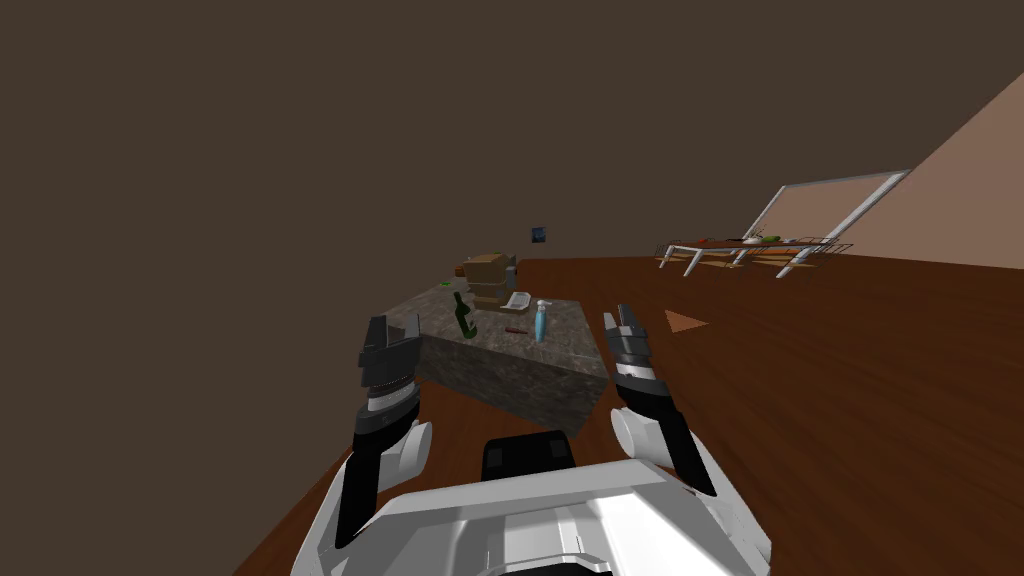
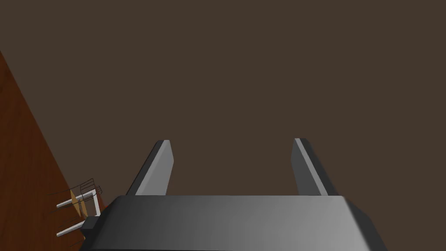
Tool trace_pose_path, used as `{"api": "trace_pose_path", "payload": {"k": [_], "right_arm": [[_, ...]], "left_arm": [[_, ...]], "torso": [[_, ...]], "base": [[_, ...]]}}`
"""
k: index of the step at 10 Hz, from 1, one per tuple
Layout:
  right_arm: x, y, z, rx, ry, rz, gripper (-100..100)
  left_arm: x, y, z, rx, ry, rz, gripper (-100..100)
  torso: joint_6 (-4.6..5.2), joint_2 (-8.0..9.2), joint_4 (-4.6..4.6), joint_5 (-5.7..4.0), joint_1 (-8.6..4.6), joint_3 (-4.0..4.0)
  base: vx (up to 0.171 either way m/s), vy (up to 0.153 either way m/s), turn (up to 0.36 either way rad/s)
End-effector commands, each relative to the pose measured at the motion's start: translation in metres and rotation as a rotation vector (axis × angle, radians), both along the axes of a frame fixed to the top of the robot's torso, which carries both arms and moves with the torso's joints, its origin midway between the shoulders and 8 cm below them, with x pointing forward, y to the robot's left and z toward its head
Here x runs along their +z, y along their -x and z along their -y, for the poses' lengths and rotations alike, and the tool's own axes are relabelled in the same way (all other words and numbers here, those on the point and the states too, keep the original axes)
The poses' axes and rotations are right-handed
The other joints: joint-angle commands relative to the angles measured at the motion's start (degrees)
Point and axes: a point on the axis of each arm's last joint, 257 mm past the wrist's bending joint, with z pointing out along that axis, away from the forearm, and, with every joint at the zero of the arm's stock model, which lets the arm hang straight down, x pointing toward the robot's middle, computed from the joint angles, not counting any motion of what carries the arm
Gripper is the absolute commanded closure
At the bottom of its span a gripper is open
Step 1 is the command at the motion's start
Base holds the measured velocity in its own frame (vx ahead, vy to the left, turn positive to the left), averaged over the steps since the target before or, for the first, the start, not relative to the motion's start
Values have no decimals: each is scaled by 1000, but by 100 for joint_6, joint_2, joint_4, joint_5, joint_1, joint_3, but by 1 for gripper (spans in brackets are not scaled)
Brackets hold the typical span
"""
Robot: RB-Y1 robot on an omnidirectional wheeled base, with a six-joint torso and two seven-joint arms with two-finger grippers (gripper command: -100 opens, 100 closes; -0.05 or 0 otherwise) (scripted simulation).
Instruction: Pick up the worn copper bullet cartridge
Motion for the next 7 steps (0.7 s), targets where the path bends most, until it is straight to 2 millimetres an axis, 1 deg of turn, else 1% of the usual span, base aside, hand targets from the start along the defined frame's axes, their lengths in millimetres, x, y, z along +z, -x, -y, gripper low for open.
{"api": "trace_pose_path", "payload": {"k": [1, 2, 3, 5, 6, 7], "right_arm": [[-3, -2, -6, 22, 50, -19, -100], [-8, -2, -10, 34, 81, -35, -100], [-8, -3, -11, 40, 90, -36, -100], [-22, -4, -21, 72, 173, -81, -100], [-22, -4, -22, 79, 187, -84, -100], [-32, -4, -28, 98, 234, -111, -100]], "left_arm": [[0, 0, 0, 0, 0, 0, 0], [0, 0, 0, 0, 0, 0, 0], [0, 0, 0, 0, 0, 0, 0], [0, 0, 0, 0, 0, 0, 0], [0, 0, 0, 0, 0, 0, 0], [0, 0, 0, 0, 0, 0, 0]], "torso": [[0, 0, 0, 0, 0, 0], [1, 3, 0, 0, 3, 1], [1, 9, 2, 3, 16, 5], [1, 8, 2, 4, 16, 5], [2, 14, 3, 5, 23, 8], [-1, 13, 3, 5, 23, 8]], "base": [[-8, 16, -65], [-27, 56, -109], [-22, 53, -33], [-28, 58, -99], [-34, 62, -54], [-26, 77, -80]]}}
